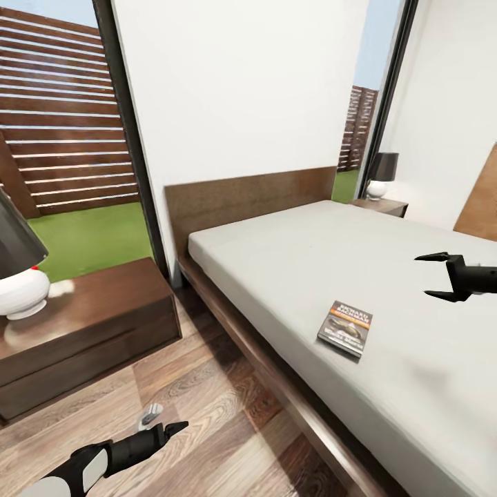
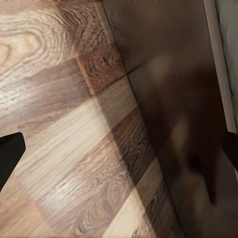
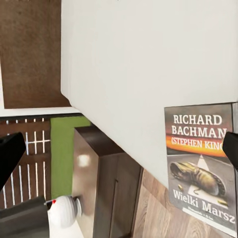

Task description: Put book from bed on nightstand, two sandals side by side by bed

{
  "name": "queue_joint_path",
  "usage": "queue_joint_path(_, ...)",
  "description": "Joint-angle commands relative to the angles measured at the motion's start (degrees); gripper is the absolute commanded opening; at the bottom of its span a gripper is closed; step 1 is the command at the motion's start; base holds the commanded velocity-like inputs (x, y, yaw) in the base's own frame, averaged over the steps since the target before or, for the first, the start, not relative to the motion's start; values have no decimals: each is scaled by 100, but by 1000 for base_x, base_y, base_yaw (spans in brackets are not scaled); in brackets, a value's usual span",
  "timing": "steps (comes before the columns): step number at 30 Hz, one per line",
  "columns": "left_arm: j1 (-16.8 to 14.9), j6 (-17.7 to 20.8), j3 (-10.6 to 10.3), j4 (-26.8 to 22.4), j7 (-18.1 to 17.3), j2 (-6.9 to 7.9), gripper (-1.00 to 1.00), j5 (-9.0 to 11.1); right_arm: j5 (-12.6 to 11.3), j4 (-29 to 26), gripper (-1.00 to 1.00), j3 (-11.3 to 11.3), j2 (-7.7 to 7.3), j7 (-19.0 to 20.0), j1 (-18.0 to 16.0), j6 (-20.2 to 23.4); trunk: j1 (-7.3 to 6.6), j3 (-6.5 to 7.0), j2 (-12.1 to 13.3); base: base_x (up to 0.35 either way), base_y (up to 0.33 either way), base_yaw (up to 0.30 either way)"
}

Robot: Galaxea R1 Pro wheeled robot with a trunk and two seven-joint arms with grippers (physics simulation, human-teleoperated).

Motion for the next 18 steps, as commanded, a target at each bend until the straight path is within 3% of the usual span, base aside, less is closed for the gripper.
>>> queue_joint_path(1, -2, 62, -15, -1, -12, 3, 100, 58, -54, -1, 100, 28, -6, -39, -8, 0, -1, -6, -2, 67, 0, -8)
queue_joint_path(18, -2, 65, -14, -1, -11, 5, 100, 58, -68, -1, 100, 32, 8, -31, -8, 0, -1, -6, -2, 84, 20, -2)
